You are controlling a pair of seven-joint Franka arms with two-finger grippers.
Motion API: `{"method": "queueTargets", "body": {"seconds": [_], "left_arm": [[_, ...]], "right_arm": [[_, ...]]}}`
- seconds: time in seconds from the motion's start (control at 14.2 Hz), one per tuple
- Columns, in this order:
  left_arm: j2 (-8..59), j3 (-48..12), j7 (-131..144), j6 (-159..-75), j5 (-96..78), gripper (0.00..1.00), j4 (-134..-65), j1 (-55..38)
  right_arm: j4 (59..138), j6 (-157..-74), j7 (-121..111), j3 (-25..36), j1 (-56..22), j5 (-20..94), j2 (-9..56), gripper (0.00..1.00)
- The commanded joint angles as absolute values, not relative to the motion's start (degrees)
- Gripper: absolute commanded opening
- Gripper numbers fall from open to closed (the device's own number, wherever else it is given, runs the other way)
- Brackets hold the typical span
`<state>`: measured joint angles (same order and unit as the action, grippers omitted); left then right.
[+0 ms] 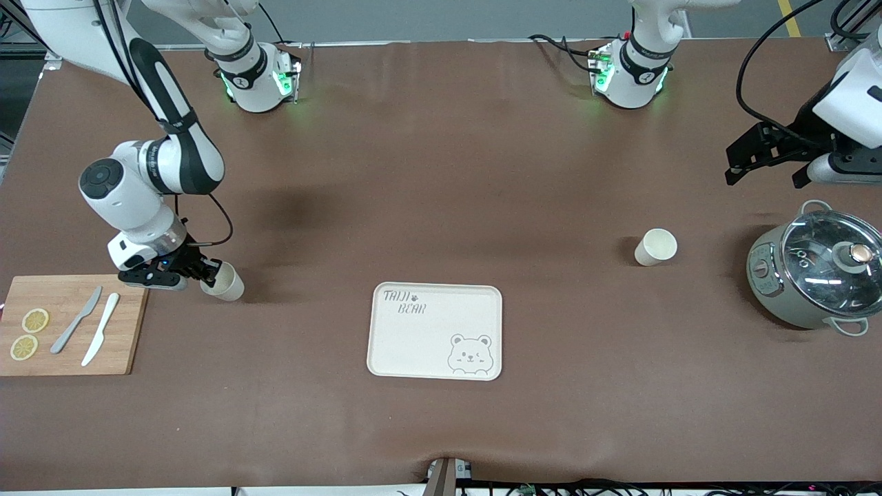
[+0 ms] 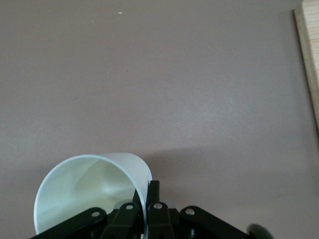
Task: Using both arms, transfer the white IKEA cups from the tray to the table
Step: 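Lower the cup with the right gripper beside the cutting board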
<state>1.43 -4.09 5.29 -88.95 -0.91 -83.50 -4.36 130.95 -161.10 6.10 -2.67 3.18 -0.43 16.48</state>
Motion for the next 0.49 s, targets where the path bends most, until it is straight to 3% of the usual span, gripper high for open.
{"method": "queueTargets", "body": {"seconds": [0.0, 0.42], "left_arm": [[1.14, -4.31, 4.93, -88.77, -2.28, 1.00, -83.76, -3.78], [1.23, -4.31, 4.83, -89.03, -2.11, 1.00, -83.76, -3.69]], "right_arm": [[132.45, -165.23, 6.15, -3.25, 3.25, 0.88, 17.92, 0.00], [132.45, -166.82, 6.15, -3.34, 3.25, 0.88, 19.25, 0.00]]}}
